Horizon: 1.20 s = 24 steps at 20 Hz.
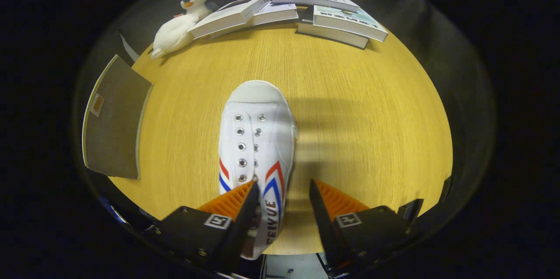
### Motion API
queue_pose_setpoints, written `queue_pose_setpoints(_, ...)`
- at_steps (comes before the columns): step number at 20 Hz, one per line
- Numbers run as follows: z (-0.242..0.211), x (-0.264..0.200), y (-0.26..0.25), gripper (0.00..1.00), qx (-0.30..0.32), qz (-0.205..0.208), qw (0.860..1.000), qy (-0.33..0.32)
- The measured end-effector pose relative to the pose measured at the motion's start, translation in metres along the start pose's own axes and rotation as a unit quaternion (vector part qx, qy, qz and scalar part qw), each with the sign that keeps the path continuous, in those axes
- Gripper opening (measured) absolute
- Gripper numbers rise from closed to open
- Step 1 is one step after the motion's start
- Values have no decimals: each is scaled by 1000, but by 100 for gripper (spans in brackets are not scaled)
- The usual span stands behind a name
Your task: Open the storage box then place both shoes into the box .Put the left shoe in first, then the right shoe, with the right side of both shoes facing outward in a uniform manner.
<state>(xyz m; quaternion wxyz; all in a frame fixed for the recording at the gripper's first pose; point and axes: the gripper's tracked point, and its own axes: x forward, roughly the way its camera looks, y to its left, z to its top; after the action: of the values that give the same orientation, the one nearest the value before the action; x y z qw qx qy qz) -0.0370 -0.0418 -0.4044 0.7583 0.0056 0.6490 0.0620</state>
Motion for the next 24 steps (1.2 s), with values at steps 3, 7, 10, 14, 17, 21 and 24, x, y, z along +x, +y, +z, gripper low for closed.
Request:
queue_pose_setpoints(3, -1, 1, 3, 39, -15, -6, 1000, 4)
queue_pose_setpoints(7, 4, -7, -6, 40, -23, -31, 999, -8)
queue_pose_setpoints(10, 2, -1, -6, 15, -6, -31, 999, -13)
queue_pose_setpoints(14, 1, -6, 2, 0, 56, -2, 998, -26)
queue_pose_setpoints(17, 3, -13, 10, 0, 96, 26, 995, -29)
queue_pose_setpoints(21, 12, -29, 23, 0, 101, 46, 993, -46)
queue_pose_setpoints(24, 12, -32, 33, 0, 110, 56, 991, -46)
